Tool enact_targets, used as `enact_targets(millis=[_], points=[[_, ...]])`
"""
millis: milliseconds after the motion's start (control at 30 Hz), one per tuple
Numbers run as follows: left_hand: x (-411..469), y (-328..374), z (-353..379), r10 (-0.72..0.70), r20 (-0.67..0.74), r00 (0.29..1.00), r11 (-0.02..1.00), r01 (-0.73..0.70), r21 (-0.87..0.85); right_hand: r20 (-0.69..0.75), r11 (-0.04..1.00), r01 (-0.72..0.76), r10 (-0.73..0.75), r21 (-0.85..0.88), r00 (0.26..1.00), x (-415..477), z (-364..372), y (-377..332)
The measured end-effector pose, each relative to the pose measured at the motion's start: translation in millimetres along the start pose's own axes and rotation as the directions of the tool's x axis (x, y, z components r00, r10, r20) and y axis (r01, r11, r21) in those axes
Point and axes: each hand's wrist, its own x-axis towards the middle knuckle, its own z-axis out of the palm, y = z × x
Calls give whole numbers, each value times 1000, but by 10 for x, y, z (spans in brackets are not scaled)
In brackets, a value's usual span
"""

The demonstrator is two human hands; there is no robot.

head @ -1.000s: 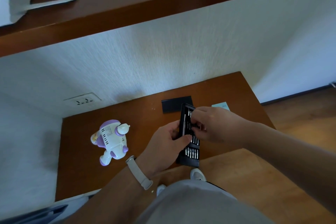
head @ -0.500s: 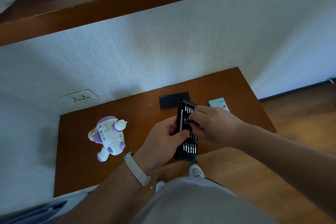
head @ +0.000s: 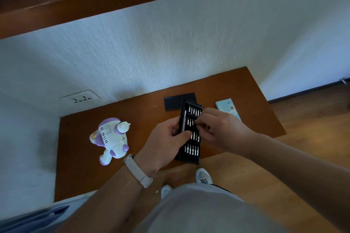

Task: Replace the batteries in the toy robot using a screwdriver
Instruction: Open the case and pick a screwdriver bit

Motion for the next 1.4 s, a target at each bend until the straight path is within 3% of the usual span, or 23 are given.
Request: enact_targets(millis=[167,500,700,1033,1233,1400], points=[[30,3,3,16,35,999,993,-20,114,72,993,-121,121,2,990,69,-31,75],[85,20,-33,42,75,996,969,-58,239,170,978,-114,143,-173,975,166,-41,6],[118,7,-77,41,95,995,974,-61,218,108,988,-33,49,-151,993,186,-51,-42],[112,-69,-160,23,74,997,988,-34,151,301,991,-73,105,-115,948,357,-93,-38],[134,-71,-179,30,80,996,987,-42,155,290,988,-61,100,-139,952,392,-76,-62],[134,-51,-193,40,70,997,991,-48,126,194,992,-17,41,-124,980,371,-1,-29]])
